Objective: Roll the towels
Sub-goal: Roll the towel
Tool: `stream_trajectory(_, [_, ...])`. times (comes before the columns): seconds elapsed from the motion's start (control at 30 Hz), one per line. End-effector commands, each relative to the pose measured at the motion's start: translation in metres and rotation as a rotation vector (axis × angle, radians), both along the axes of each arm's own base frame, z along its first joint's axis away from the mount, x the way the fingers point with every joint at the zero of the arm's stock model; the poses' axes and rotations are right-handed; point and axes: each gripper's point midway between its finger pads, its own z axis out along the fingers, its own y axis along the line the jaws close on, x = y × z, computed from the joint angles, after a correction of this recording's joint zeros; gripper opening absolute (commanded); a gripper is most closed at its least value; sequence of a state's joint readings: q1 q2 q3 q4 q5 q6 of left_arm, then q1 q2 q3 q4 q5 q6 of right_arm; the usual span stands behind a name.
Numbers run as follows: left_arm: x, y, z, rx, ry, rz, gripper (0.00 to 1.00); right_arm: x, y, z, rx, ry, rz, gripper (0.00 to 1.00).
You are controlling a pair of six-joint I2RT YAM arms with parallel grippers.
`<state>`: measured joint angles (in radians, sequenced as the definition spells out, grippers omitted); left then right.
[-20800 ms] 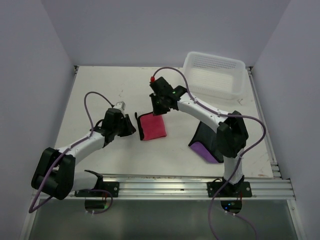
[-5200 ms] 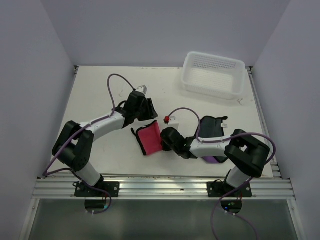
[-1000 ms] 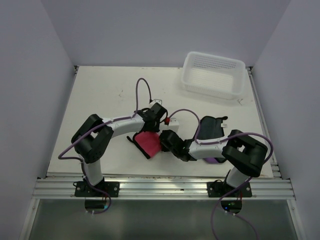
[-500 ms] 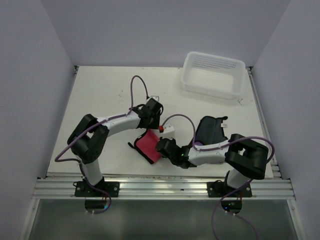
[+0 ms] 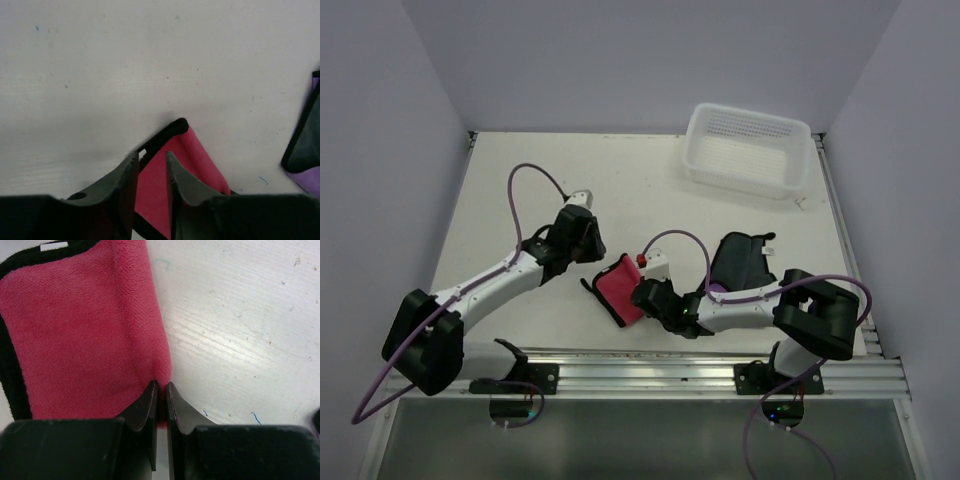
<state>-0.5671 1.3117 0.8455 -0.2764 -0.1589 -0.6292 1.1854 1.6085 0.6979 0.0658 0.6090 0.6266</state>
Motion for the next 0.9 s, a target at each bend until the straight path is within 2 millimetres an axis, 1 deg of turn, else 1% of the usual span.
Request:
stream_trajectory(0.0, [-0.027,-0.021,-0.03,-0.105,0.084,-0.075,0.27,-0.013,-0.019,-0.018,-0.097,0.061,0.018,0.0])
stream_trajectory(0.03, [-0.031,-0.022,-0.035,-0.102,0.095,-0.08,0.25,-0.013,-0.02,-0.018,-0.103,0.06,0.02,0.0])
stream_trajectory(0.07, [-0.041,-0.025,-0.047,-0.081,0.12,-0.097,0.23,-0.012,-0.019,-0.016,-0.103,0.058,0.022,0.0])
stream_trajectory(0.17, [-0.052,-0.026,-0.066,-0.026,0.156,-0.112,0.22,-0.012,-0.02,-0.015,-0.113,0.056,0.03,0.0])
stream_trajectory(0.33, [-0.055,-0.022,-0.092,0.023,0.206,-0.109,0.22,-0.011,-0.023,-0.009,-0.143,0.041,0.048,0.0])
stream_trajectory(0.4, [-0.052,-0.022,-0.096,0.038,0.207,-0.103,0.22,-0.01,-0.024,-0.007,-0.16,0.025,0.051,0.0])
stream_trajectory(0.47, [-0.049,-0.019,-0.102,0.066,0.208,-0.09,0.22,-0.01,-0.029,-0.005,-0.206,0.0,0.057,0.0])
stream_trajectory(0.53, [-0.047,-0.017,-0.107,0.081,0.211,-0.086,0.22,-0.012,-0.03,-0.002,-0.264,-0.03,0.086,0.0])
stream_trajectory(0.57, [-0.045,-0.018,-0.107,0.079,0.207,-0.086,0.22,-0.009,-0.028,0.003,-0.278,-0.051,0.085,0.0])
stream_trajectory(0.6, [-0.044,-0.018,-0.108,0.073,0.209,-0.086,0.22,-0.011,-0.03,0.005,-0.332,-0.083,0.097,0.0])
stream_trajectory(0.63, [-0.044,-0.019,-0.109,0.069,0.213,-0.089,0.22,-0.01,-0.033,0.002,-0.377,-0.095,0.099,0.0])
stream_trajectory(0.67, [-0.041,-0.022,-0.107,0.054,0.199,-0.092,0.22,-0.009,-0.027,0.008,-0.389,-0.114,0.099,0.0])
stream_trajectory(0.7, [-0.041,-0.023,-0.106,0.046,0.197,-0.096,0.22,-0.007,-0.032,0.009,-0.446,-0.137,0.093,0.0])
stream_trajectory(0.77, [-0.038,-0.025,-0.106,0.034,0.187,-0.101,0.22,-0.011,-0.024,0.008,-0.498,-0.166,0.119,0.0])
stream_trajectory(0.8, [-0.037,-0.026,-0.106,0.034,0.184,-0.101,0.22,-0.014,-0.024,0.011,-0.539,-0.195,0.129,0.0])
stream_trajectory(0.83, [-0.039,-0.026,-0.108,0.031,0.192,-0.107,0.22,-0.014,-0.022,0.012,-0.554,-0.206,0.134,0.0])
stream_trajectory(0.87, [-0.036,-0.026,-0.107,0.021,0.185,-0.108,0.22,-0.015,-0.016,0.014,-0.557,-0.217,0.139,0.0])
